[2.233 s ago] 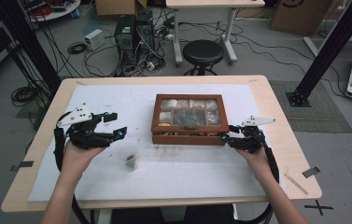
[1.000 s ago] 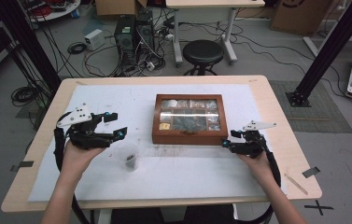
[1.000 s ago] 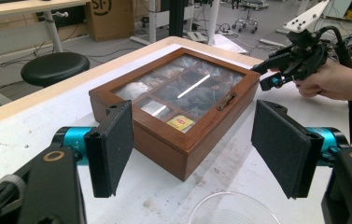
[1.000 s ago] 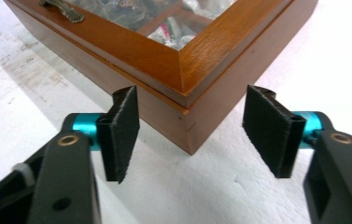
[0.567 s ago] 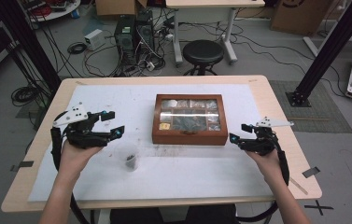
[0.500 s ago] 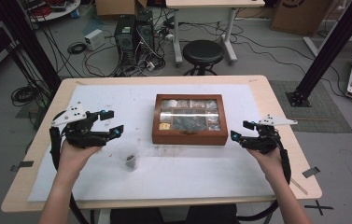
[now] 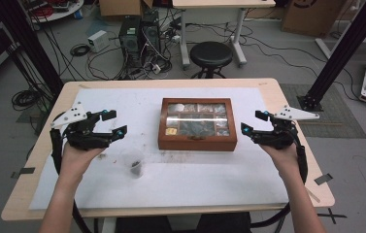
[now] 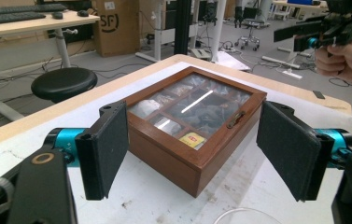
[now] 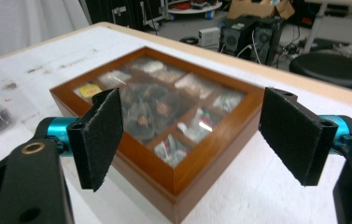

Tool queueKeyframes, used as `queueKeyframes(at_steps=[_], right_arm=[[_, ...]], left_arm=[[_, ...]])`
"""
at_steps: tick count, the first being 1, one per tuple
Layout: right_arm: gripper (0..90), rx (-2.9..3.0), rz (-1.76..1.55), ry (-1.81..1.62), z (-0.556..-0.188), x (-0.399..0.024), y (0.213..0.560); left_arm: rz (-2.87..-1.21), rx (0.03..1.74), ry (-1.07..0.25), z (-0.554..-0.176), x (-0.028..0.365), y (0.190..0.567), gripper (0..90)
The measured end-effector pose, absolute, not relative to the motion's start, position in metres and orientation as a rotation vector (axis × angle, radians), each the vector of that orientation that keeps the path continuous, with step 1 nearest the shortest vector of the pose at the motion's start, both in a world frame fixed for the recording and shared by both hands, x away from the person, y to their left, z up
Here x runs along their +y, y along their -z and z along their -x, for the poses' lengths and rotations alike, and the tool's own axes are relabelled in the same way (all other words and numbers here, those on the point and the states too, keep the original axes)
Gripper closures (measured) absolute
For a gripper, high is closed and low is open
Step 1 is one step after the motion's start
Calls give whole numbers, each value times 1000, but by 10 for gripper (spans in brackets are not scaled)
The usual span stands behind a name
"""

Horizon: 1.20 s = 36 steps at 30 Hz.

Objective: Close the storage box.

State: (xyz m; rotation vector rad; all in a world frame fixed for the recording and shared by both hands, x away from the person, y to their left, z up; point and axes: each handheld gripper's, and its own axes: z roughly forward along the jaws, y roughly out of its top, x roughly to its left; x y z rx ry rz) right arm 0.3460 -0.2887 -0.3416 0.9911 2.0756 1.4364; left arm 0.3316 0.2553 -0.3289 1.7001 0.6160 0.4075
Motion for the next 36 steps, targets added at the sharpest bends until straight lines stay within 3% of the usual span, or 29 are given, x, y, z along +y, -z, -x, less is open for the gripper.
queueKeyframes(at_steps=[36], right_arm=[[221, 2056, -987, -1468, -349, -289, 340]], left_arm=[[-1686, 619, -433, -327, 263, 337, 240]])
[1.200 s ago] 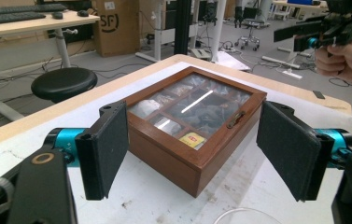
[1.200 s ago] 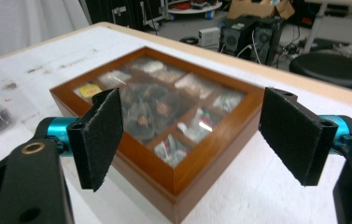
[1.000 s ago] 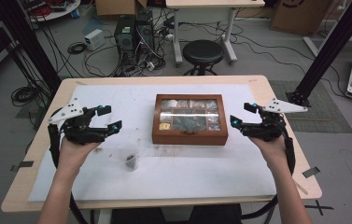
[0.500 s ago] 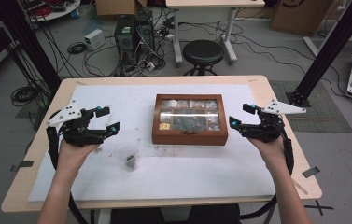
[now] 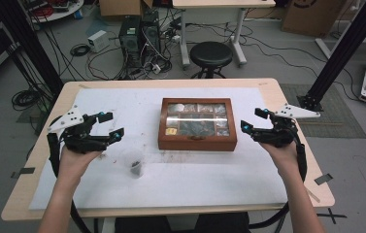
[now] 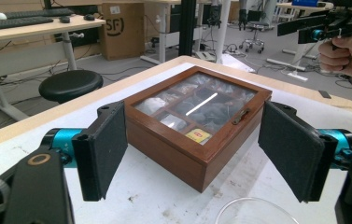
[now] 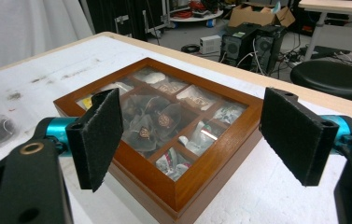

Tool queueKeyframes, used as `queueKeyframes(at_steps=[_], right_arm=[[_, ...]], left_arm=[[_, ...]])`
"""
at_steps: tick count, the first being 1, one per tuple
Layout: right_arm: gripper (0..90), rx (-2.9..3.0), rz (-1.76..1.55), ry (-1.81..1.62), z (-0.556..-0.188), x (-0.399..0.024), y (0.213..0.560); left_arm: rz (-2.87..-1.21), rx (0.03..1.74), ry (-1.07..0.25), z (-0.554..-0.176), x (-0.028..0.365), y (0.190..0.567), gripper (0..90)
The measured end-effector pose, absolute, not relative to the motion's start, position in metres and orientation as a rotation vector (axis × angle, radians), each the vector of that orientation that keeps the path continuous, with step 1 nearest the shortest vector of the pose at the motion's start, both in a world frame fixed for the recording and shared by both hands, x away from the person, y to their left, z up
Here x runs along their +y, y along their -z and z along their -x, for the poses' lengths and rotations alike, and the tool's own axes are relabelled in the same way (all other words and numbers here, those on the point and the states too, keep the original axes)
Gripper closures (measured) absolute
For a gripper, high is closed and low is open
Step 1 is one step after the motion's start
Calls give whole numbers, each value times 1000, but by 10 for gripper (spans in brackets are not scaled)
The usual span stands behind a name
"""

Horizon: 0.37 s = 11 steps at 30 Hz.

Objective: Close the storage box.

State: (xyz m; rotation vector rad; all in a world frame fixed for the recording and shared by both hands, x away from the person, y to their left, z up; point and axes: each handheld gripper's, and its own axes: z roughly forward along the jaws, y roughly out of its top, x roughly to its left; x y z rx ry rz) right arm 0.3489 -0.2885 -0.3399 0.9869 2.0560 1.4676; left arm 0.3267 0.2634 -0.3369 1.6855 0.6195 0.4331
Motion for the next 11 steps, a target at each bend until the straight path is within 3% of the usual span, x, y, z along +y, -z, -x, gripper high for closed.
queueKeyframes(at_steps=[11], right_arm=[[220, 2059, -996, -1463, -351, -289, 342]], left_arm=[[-1684, 624, -435, -327, 265, 338, 240]])
